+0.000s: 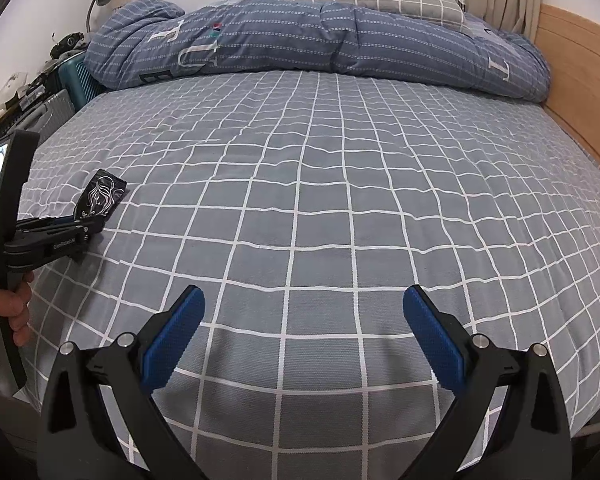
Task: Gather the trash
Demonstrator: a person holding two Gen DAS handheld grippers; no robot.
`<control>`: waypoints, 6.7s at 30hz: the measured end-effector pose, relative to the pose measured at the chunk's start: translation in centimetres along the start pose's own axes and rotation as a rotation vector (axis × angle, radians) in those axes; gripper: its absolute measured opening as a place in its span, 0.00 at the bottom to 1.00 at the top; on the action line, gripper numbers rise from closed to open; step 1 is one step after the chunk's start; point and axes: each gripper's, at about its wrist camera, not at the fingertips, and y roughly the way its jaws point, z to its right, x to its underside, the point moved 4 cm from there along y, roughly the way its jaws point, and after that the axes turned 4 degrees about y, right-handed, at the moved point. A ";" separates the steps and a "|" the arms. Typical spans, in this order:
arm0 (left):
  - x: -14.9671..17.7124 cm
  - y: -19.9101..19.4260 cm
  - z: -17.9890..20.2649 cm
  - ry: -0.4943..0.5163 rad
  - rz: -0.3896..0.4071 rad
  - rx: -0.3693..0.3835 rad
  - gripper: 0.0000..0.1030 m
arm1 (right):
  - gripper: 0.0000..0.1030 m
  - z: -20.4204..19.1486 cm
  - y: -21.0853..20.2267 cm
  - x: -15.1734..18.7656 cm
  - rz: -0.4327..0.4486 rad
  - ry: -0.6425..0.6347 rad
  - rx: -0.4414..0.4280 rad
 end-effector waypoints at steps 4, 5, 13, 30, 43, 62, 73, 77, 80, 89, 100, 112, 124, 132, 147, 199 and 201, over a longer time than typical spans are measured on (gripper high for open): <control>-0.4 -1.6 0.1 -0.007 0.031 0.010 0.29 | 0.93 0.3 -0.4 -0.1 0.001 0.011 0.000; -0.5 -2.0 0.3 -0.007 0.040 0.013 0.29 | 0.93 0.3 -0.6 -0.2 0.005 0.009 0.000; -0.7 -4.7 1.7 -0.006 0.065 0.031 0.30 | 0.93 0.5 -2.4 -0.7 0.027 0.007 0.005; 3.0 -10.8 4.2 -0.028 0.111 0.085 0.30 | 0.93 1.3 -7.1 -0.1 0.096 0.019 0.026; 7.5 -14.6 5.5 -0.047 0.119 0.118 0.29 | 0.93 2.1 -10.5 3.2 0.088 0.038 0.027; 14.4 -17.6 7.5 -0.043 0.075 0.165 0.29 | 0.93 2.8 -14.3 8.8 0.065 0.049 0.035; 19.2 -19.7 9.3 -0.040 0.043 0.189 0.29 | 0.93 2.8 -16.3 14.7 0.007 0.054 0.042; 21.1 -20.3 9.8 -0.040 0.026 0.195 0.29 | 0.93 2.7 -17.0 16.7 -0.016 0.061 0.044; 22.8 -20.4 10.1 -0.042 0.001 0.199 0.29 | 0.93 2.8 -17.2 18.2 -0.043 0.064 0.049; 27.5 -19.3 10.6 -0.049 -0.096 0.210 0.29 | 0.93 3.8 -16.9 22.9 -0.137 0.077 0.066; 30.8 -14.1 12.2 -0.018 -0.208 0.201 0.30 | 0.93 4.7 -12.8 25.5 -0.259 0.080 0.084; 31.1 -12.0 14.4 0.036 -0.239 0.208 0.39 | 0.93 6.1 -12.2 25.9 -0.278 0.101 0.105; 29.8 -14.6 12.8 0.027 -0.161 0.176 0.89 | 0.93 4.6 -13.2 24.5 -0.220 0.073 0.069; 26.5 -19.4 10.1 -0.013 -0.043 0.136 0.94 | 0.93 2.7 -16.7 21.3 -0.126 0.053 0.032; 25.5 -30.8 8.4 -0.012 0.107 0.148 0.94 | 0.93 0.4 -28.4 18.5 0.051 0.023 0.004; 25.6 -32.9 7.2 -0.023 0.127 0.127 0.94 | 0.93 0.3 -31.0 18.0 0.082 0.011 0.015; 25.6 -32.9 7.3 -0.024 0.124 0.125 0.94 | 0.93 0.3 -31.0 18.0 0.082 0.012 0.015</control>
